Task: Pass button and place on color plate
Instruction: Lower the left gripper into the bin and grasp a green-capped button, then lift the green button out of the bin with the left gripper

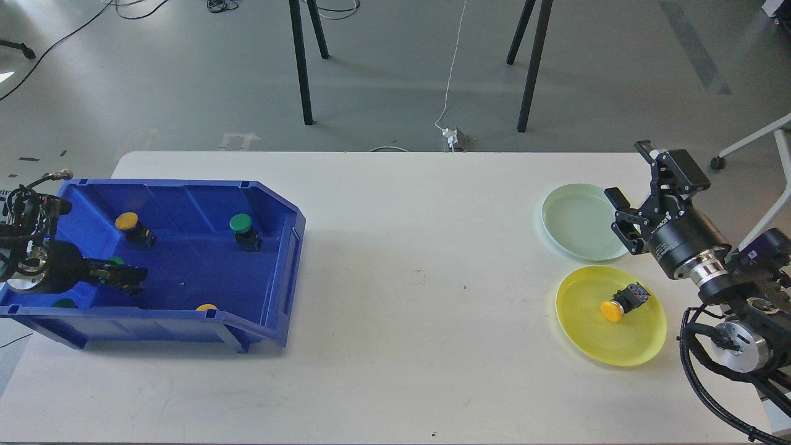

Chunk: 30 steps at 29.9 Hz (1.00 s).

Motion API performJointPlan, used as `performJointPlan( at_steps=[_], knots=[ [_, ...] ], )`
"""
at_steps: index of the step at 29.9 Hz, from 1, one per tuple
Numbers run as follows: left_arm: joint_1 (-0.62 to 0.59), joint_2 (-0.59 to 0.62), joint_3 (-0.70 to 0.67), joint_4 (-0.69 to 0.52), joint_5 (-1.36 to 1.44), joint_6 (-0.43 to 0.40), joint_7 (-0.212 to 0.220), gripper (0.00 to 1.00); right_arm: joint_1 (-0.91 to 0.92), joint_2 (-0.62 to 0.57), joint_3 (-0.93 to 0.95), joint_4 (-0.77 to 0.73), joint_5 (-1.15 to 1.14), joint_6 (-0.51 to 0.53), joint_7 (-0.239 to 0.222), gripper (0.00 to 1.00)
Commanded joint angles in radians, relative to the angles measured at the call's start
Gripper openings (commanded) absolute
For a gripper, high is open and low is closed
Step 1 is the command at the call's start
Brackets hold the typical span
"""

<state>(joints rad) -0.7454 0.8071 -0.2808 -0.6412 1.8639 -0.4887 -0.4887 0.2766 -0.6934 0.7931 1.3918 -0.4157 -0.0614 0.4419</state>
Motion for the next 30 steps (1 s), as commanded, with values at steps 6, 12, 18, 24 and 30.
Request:
performJointPlan(
  at_steps=[6, 12, 18, 24, 30],
  knots=[
    [0.000, -0.008, 0.000, 0.003, 0.000, 0.000, 0.000, 0.67, -0.013, 0.000, 0.001, 0.000, 0.000, 0.000, 0.001, 0.97],
    [0.000, -0.023, 0.000, 0.008, 0.000, 0.000, 0.000, 0.56, -0.022, 0.002, 0.000, 0.001, 0.000, 0.000, 0.017, 0.97],
    [0.000, -0.028, 0.000, 0.015, 0.004, 0.000, 0.000, 0.30, -0.037, 0.002, 0.000, 0.001, 0.000, 0.000, 0.021, 0.97],
    [-0.003, -0.026, 0.000, 0.015, 0.000, 0.000, 0.000, 0.17, -0.048, 0.002, 0.000, 0.001, 0.000, 0.000, 0.029, 0.97],
    [-0.052, -0.017, -0.005, -0.020, -0.014, 0.000, 0.000, 0.12, -0.050, 0.002, 0.001, 0.001, 0.000, 0.000, 0.029, 0.97]
  ],
)
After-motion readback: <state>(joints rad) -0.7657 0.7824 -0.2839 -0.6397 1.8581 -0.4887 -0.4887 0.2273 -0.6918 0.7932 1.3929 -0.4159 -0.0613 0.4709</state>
